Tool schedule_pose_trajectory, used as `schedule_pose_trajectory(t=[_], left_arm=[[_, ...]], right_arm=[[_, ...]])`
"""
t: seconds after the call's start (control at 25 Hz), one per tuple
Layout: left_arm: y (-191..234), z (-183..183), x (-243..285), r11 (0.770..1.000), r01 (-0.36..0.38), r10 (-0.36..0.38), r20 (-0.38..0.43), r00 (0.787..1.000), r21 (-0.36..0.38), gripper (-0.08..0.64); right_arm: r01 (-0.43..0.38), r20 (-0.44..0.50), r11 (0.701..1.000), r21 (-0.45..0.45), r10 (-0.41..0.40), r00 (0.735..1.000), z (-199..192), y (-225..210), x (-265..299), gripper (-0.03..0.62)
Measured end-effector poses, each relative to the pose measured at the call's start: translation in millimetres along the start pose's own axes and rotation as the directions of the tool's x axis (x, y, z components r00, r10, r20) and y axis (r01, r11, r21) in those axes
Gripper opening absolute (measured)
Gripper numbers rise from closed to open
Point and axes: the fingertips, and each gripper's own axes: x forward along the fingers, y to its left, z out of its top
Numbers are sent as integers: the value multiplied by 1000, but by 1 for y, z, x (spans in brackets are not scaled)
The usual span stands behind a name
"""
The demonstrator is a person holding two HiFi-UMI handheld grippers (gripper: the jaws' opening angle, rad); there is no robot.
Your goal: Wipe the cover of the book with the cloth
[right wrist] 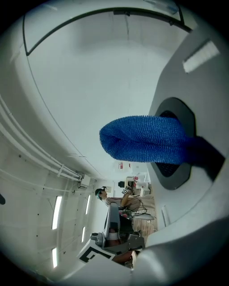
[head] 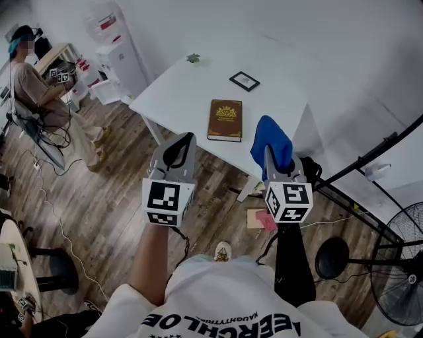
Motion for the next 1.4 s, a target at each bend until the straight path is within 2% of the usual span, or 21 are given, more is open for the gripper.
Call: schedule_pose_trajectory(t=[0.2, 0.36, 0.48, 0.68, 0.84, 0.96, 1.16, 1.28, 1.4], left_arm=[[11, -3, 15, 1000, -22, 22, 3, 1000, -18, 57], [28, -13, 28, 998, -53, 52, -13, 999, -24, 56], [36, -13, 44, 998, -46, 46, 7, 999, -33, 57], [48, -15, 82, 999, -2, 4, 52, 999, -40, 57], [66, -17, 124, 998, 43, -39, 88, 995, -48, 57], [83, -20, 159, 996, 82, -78, 101, 992, -42, 57], [117, -25, 213, 991, 133, -130, 108, 986, -21, 57], [140, -31, 241, 988, 153, -150, 100, 984, -19, 57], [157, -38, 264, 984, 176, -173, 98, 980, -27, 57]], right_arm=[[-23, -7, 999, -32, 22, 1000, 2, 0, 19, 58], [-31, 0, 999, -26, 31, 1000, 4, -1, 33, 58], [-22, 3, 1000, -21, 22, 1000, 5, -8, 48, 58], [49, 12, 999, -5, -49, 999, 7, -26, 81, 58], [117, 18, 991, 67, -118, 993, 11, -40, 123, 58], [162, 9, 985, 62, -163, 987, 13, -45, 160, 58], [129, -1, 989, 76, -129, 992, 20, -36, 221, 58], [63, -19, 987, 148, -61, 998, 22, -27, 256, 60], [26, -9, 971, 236, -24, 1000, 27, -24, 282, 60]])
